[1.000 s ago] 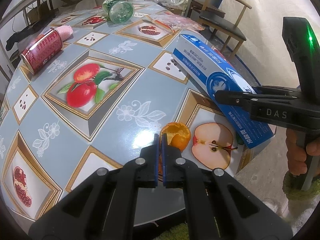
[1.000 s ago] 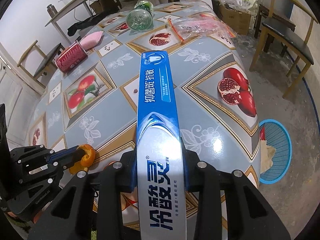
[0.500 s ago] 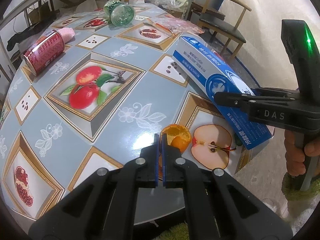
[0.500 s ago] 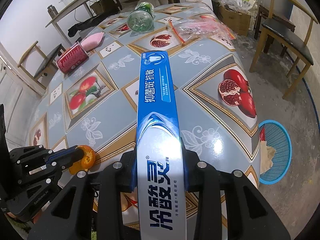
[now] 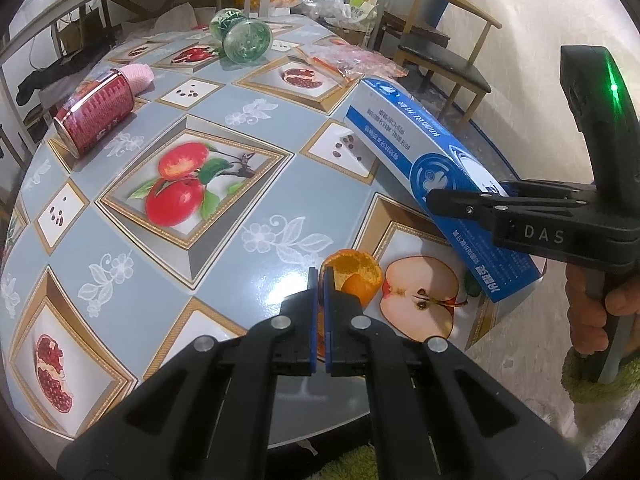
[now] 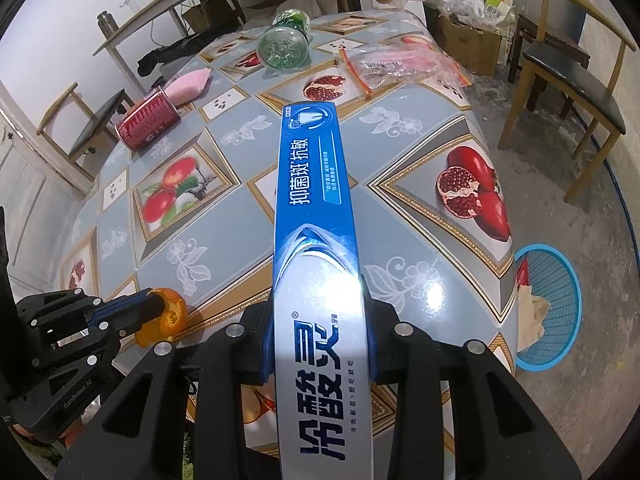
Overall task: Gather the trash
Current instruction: 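Grasp the blue-white toothpaste box with the right tool while the left tool grips the orange peel, then carry the toothpaste box and orange peel over the blue wastebasket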
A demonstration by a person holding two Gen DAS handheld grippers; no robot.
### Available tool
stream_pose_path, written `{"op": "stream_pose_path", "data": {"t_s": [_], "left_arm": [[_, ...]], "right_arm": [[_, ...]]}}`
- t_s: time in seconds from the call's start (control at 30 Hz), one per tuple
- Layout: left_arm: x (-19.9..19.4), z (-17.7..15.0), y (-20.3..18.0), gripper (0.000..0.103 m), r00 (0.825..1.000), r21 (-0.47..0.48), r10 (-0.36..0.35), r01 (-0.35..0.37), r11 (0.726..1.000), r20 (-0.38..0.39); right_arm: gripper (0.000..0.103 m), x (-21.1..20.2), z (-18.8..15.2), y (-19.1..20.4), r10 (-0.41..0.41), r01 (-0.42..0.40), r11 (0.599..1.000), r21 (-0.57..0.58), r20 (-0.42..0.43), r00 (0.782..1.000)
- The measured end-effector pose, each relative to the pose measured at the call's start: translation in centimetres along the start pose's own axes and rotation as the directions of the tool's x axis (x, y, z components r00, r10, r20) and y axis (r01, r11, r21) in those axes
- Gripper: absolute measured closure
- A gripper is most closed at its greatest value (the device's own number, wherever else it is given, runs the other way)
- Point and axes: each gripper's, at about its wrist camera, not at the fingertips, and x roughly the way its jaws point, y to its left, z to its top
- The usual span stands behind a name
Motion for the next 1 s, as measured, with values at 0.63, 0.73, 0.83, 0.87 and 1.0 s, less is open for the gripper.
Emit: {"op": "stream_pose_path", "data": {"t_s": [0.63,0.73,0.83,0.87,1.0], "left_arm": [[-2.2,0.0,-0.6,0.102,0.998,0.009,-0.018,0.018,1.0,0.053],[-2.7,0.2,-0.4,0.102,0.997,-0.002,-0.041,0.041,0.999,0.068],[-3.3,0.5,-0.2,0.102,0.994,-0.007,-0.063,0.063,0.998,0.084],[-3.6,0.6,-0.2,0.102,0.994,-0.008,-0.068,0.069,0.998,0.09],[-4.4,1.1,0.0,0.102,0.99,-0.012,-0.092,0.094,0.995,0.106]], "right_arm": [[0.07,-1.7,-0.4,0.2,-0.003,0.003,1.0,-0.003,0.04,0.999],[0.07,-2.2,-0.5,0.2,-0.007,0.007,1.0,0.0,0.054,0.999],[0.07,-2.8,-0.6,0.2,-0.008,0.008,1.0,0.007,0.07,0.998],[0.07,-3.0,-0.6,0.1,-0.008,0.007,1.0,0.01,0.075,0.997],[0.07,-3.8,-0.8,-0.2,-0.008,0.005,1.0,0.026,0.101,0.995]]}}
